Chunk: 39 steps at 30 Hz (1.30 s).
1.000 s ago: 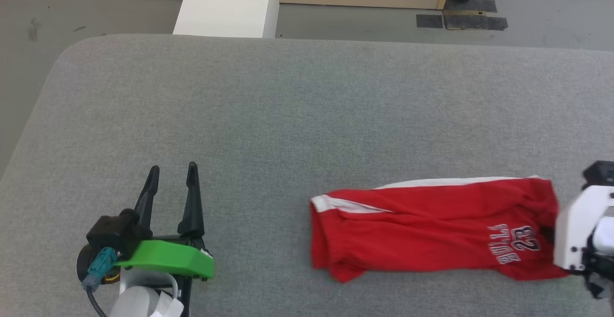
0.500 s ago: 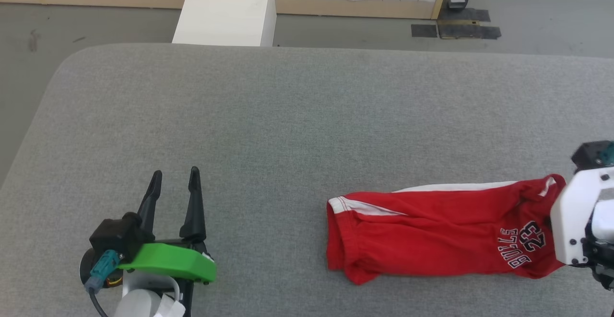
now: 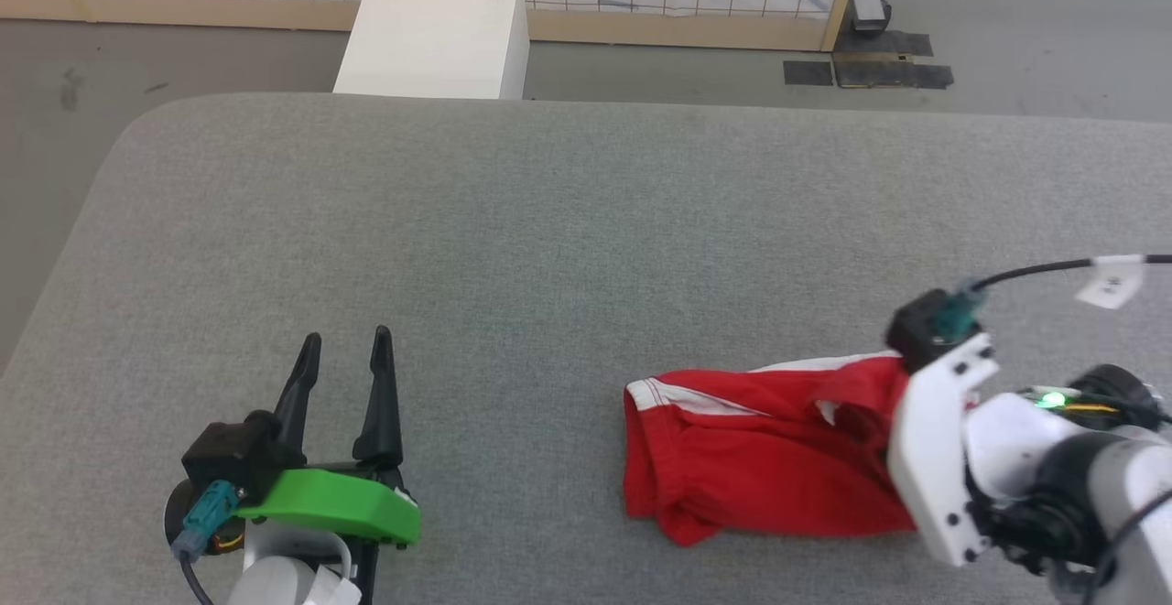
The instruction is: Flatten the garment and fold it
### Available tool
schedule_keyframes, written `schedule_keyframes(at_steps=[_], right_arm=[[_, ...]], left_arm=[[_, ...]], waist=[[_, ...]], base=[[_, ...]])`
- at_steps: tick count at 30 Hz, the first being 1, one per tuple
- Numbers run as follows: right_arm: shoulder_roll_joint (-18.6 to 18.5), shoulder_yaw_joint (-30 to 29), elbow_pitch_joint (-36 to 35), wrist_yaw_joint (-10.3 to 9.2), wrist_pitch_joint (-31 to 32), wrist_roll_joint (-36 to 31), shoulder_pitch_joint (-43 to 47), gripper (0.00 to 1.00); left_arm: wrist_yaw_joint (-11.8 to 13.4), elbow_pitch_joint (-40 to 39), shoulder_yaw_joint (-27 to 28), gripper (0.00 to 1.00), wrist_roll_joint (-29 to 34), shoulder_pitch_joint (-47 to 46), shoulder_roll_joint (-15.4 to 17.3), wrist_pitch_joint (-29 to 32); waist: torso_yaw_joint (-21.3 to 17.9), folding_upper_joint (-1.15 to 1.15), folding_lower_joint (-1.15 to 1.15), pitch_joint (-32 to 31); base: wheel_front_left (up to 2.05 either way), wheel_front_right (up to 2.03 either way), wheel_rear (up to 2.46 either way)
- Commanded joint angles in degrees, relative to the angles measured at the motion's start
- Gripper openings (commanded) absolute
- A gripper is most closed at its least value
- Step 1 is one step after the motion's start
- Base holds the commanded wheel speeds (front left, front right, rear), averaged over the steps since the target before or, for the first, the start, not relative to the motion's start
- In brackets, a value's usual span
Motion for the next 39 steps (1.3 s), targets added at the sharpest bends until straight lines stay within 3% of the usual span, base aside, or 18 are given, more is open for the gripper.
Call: schedule_keyframes(at_steps=[1,16,27,28,30,39], right_arm=[[0.8,1.73,0.69,-0.1,-0.59,0.46,-1.74,0.0],[8.75,17.72,15.53,-0.1,-9.41,-0.23,-10.99,0.0],[12.73,20.32,26.82,-0.1,-16.65,-0.45,-12.47,0.0],[13.21,20.46,27.13,-0.1,-17.43,-0.11,-12.61,0.18],[13.61,21.09,27.06,-0.1,-18.79,0.3,-13.14,1.0],[13.9,22.61,23.27,-0.1,-22.18,4.0,-14.48,1.0]], left_arm=[[-0.35,0.02,0.11,1.0,1.12,0.41,-0.26,-0.27],[-1.16,0.72,0.48,1.0,1.43,-0.41,-0.98,-0.27],[-1.59,1.11,0.69,1.0,1.7,-0.8,-1.52,-0.27],[-1.62,1.18,0.75,1.0,1.74,-0.74,-1.55,-0.27],[-1.67,1.29,0.85,1.0,1.82,-0.66,-1.61,-0.27],[-1.93,1.78,1.33,1.0,2.29,-0.04,-1.68,-0.27]], waist=[[0.25,0.0,0.0,0.26],[2.23,0.0,0.0,2.37],[1.96,0.0,0.0,2.76],[1.83,0.0,0.0,2.61],[1.6,0.0,0.0,2.4],[0.28,0.0,0.0,0.12]], base=[[0.0,0.0,0.0],[0.0,0.0,0.0],[0.0,0.0,0.0],[0.0,0.0,0.0],[0.0,0.0,0.0],[0.0,0.0,0.0]])
